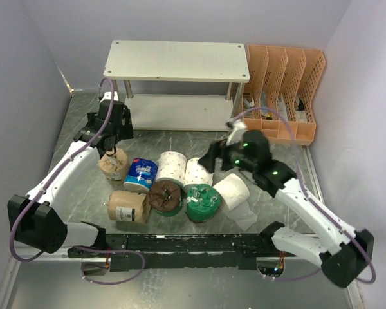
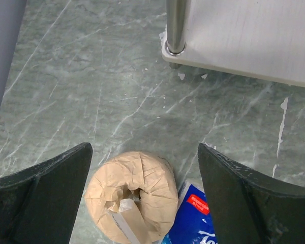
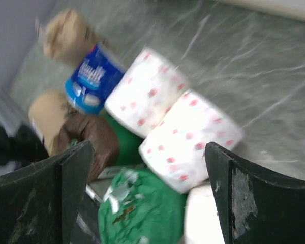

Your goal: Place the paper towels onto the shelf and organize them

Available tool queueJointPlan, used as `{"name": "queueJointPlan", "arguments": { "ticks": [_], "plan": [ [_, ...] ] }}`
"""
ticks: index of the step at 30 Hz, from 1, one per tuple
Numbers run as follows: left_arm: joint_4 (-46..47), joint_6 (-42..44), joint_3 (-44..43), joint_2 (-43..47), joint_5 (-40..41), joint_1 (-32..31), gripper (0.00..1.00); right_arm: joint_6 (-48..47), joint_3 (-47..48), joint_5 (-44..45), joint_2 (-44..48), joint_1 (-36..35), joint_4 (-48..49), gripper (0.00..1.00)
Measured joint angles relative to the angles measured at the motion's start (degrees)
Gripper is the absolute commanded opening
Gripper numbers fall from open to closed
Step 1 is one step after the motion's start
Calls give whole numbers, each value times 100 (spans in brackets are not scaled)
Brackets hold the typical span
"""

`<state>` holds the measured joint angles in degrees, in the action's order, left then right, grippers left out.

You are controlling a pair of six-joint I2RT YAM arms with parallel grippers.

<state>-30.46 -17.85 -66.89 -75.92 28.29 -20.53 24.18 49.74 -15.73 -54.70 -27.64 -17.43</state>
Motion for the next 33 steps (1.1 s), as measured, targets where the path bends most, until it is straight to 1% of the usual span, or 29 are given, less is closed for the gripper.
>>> {"name": "queueJointPlan", "arguments": {
  "ticks": [4, 7, 10, 14, 16, 19, 21, 24, 25, 27, 28, 33],
  "plan": [
    [-68, -63, 0, 149, -4, 111, 97, -428, 376, 710, -669, -1690, -291, 89],
    [-70, -98, 0, 363, 39, 109, 97, -772, 946, 1220, -1270, -2588, -348, 86],
    [-63, -109, 11, 529, 118, 109, 97, -1126, 1204, 1497, -1672, -3215, -280, 85],
    [-66, -107, 44, 673, 210, 109, 97, -1508, 1128, 1471, -1810, -3746, -407, 82],
    [-66, -107, 44, 671, 234, 109, 97, -1617, 1128, 1532, -1875, -4105, -437, 79],
    [-68, -107, 44, 625, 238, 109, 97, -1759, 1257, 2055, -2120, -5027, -645, 72],
    [-70, -107, 44, 592, 245, 109, 98, -1810, 1478, 2511, -2422, -5512, -850, 70],
    [-70, -107, 44, 566, 258, 109, 98, -1849, 1731, 3171, -2830, -5849, -1073, 69],
    [-70, -107, 44, 562, 260, 109, 98, -1869, 1755, 3375, -2931, -5917, -1104, 67],
    [-70, -107, 44, 562, 271, 109, 98, -1893, 1759, 3768, -3075, -6000, -1161, 60],
    [-70, -107, 44, 562, 275, 109, 97, -1910, 1759, 3950, -3141, -6015, -1174, 59],
    [-61, -103, 55, 562, 271, 109, 98, -1910, 1777, 4684, -3501, -6013, -1217, 59]
  ]
}}
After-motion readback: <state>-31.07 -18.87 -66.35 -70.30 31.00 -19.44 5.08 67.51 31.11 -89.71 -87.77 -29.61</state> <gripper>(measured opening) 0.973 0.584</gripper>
